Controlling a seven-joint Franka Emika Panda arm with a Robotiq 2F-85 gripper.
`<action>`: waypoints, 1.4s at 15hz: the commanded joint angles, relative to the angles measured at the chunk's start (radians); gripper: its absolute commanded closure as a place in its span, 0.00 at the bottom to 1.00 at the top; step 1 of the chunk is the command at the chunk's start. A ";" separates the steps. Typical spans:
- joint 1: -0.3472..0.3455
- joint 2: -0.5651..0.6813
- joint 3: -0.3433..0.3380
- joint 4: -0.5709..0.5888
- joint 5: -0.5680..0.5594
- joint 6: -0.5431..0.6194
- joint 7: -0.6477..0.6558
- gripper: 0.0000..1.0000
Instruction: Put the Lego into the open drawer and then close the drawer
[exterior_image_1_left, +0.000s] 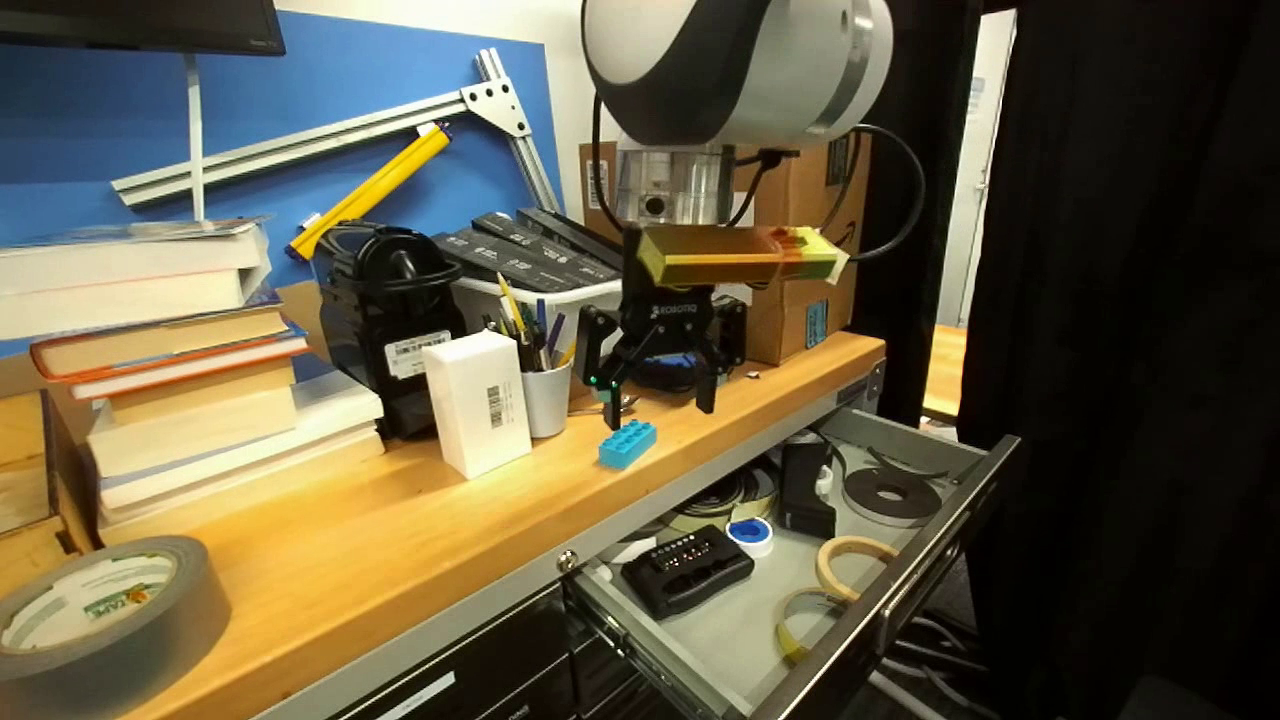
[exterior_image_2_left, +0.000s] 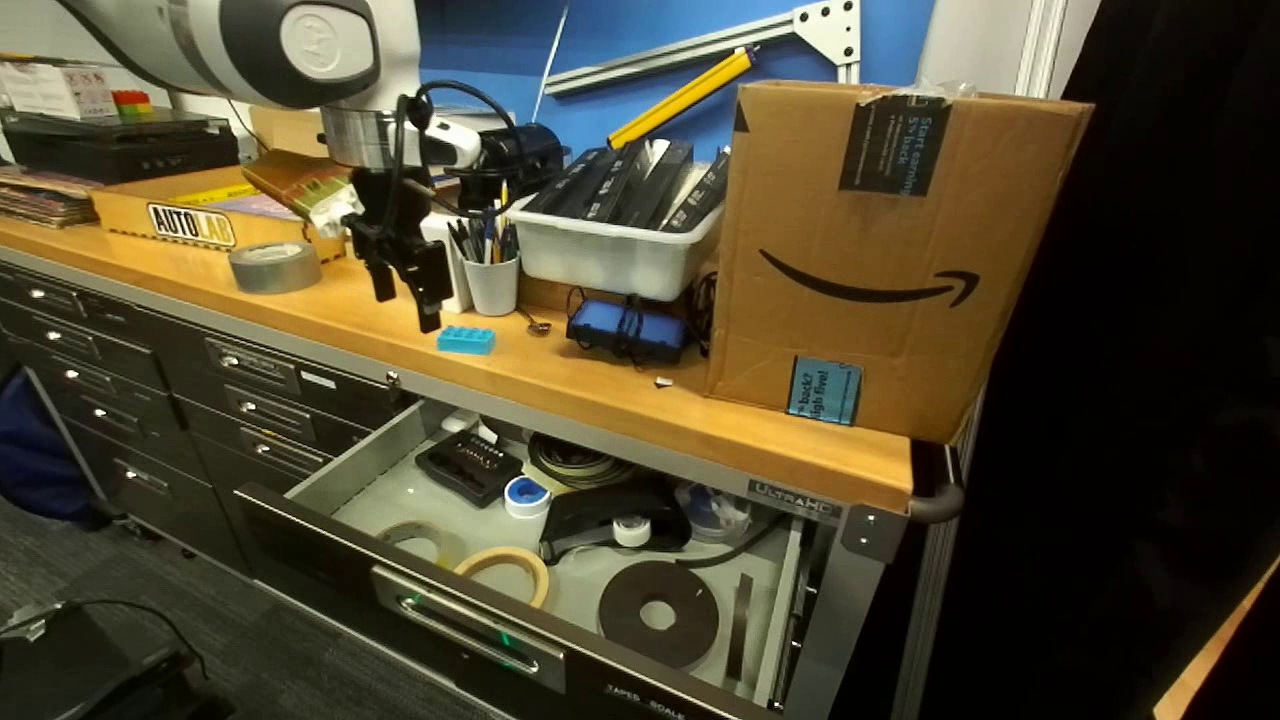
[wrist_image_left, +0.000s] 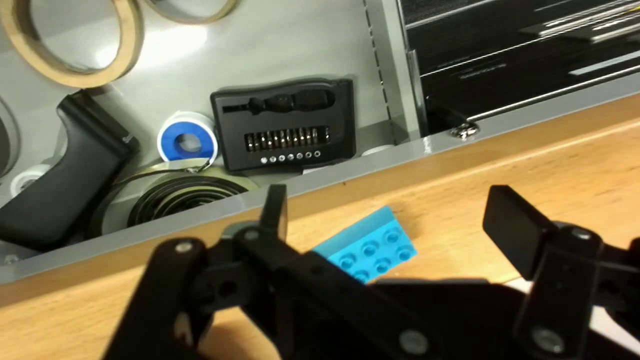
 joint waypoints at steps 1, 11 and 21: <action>-0.008 0.116 0.001 0.129 -0.071 -0.015 0.076 0.00; 0.015 0.270 -0.039 0.230 -0.067 -0.005 0.236 0.00; 0.016 0.205 -0.046 0.162 -0.029 -0.011 0.323 0.67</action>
